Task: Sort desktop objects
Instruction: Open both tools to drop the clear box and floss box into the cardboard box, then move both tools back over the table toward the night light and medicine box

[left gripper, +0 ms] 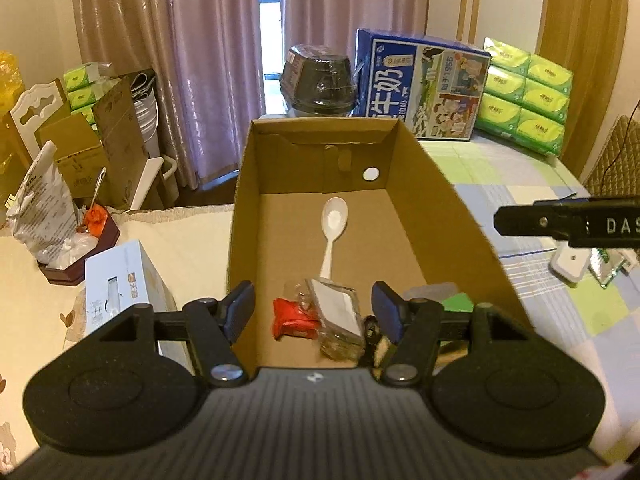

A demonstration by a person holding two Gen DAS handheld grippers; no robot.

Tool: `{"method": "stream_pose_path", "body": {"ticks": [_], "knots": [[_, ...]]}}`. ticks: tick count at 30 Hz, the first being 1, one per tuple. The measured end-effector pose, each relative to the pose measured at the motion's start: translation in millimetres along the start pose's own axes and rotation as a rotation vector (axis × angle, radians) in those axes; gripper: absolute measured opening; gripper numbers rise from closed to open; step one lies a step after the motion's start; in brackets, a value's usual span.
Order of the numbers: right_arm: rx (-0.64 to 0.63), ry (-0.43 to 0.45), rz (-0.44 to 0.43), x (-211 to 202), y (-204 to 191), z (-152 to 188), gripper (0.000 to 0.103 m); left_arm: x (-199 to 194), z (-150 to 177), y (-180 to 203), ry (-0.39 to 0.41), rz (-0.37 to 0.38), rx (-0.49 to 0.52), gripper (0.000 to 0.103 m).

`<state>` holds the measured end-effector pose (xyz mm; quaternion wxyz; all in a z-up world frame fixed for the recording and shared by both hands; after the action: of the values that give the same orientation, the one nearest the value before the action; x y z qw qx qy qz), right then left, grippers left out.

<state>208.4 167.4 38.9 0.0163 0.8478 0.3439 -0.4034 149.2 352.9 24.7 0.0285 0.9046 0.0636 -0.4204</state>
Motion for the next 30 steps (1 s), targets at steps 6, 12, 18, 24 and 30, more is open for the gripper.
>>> {"method": "stream_pose_path", "body": {"ticks": [6,12,18,24,30], "knots": [[0.005,-0.001,0.017,-33,10,20,0.07,-23,10,24,0.008,0.012,0.011,0.061],[-0.003,0.01,0.026,-68,21,38,0.078,-44,20,48,0.019,0.027,0.019,0.066],[0.029,0.034,0.049,-103,44,56,0.086,-61,33,73,0.028,0.056,0.03,0.074],[0.068,0.044,0.074,-132,73,80,0.092,-71,43,96,0.034,0.089,0.029,0.08],[0.133,0.069,0.131,-163,106,112,0.099,-82,50,121,0.054,0.124,0.045,0.087]]}}
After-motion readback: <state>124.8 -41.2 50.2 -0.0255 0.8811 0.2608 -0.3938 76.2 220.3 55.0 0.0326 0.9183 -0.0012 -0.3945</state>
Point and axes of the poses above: each gripper's, at about its wrist camera, not at the fingertips, and x roughly the way its jaws point, y to its right, z to its underside, the point moved 2 cm from there along x, roughly the way its jaws point, and after that the axes turned 7 degrees about -y, right-handed, at the moved point
